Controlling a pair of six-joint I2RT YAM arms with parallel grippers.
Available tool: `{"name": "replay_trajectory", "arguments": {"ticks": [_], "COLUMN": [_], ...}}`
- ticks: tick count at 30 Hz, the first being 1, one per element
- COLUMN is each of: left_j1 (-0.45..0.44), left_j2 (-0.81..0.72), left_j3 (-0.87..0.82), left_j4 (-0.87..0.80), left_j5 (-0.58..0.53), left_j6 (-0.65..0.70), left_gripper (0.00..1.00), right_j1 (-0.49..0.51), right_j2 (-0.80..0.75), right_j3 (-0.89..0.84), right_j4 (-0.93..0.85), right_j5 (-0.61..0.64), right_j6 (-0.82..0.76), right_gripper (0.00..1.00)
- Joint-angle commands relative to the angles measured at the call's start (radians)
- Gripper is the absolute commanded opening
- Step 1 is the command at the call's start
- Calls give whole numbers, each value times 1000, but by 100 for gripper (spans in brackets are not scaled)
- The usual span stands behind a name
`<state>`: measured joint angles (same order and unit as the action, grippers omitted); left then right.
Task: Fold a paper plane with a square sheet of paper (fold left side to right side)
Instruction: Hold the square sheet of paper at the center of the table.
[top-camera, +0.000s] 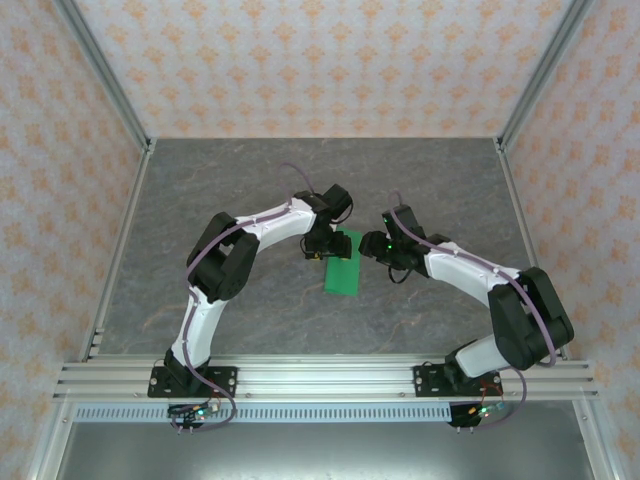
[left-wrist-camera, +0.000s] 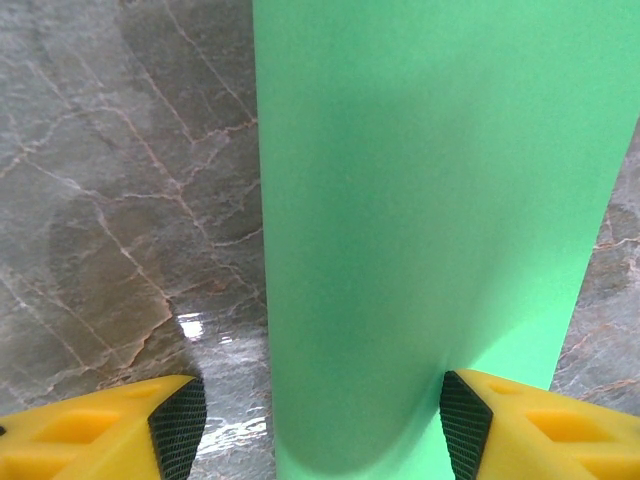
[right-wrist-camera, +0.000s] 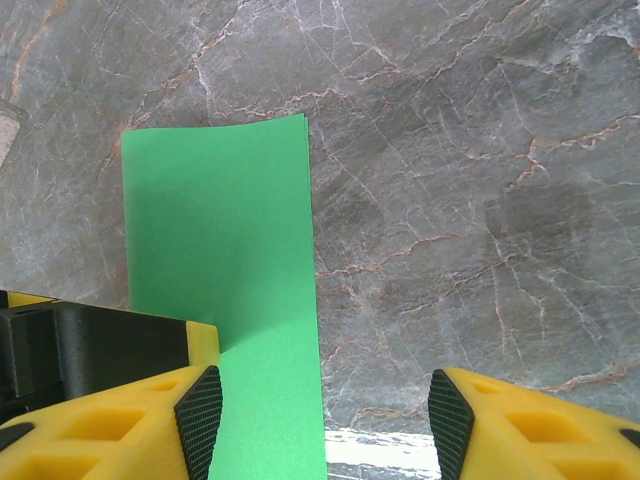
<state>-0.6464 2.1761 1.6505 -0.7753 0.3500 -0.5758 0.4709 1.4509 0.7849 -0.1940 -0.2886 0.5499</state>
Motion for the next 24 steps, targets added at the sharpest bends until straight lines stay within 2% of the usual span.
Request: {"name": "replay_trajectory", "arguments": {"ticks": [1, 10, 24], "left_j1": [-36, -36, -36], "left_j2": [87, 72, 75], "left_j3": [-32, -52, -46], "left_j4": [130, 129, 132], "left_j5": [31, 25, 48], "left_j6": [8, 15, 28], "left_gripper": [67, 64, 65], "right_j1": [6, 6, 7], "right_j2": [2, 2, -5], "right_j3": [-6, -5, 0], "right_j4": [6, 3, -4], "right_j5": [6, 9, 8], "right_j6": [11, 9, 6], "right_gripper": [60, 60, 60]}}
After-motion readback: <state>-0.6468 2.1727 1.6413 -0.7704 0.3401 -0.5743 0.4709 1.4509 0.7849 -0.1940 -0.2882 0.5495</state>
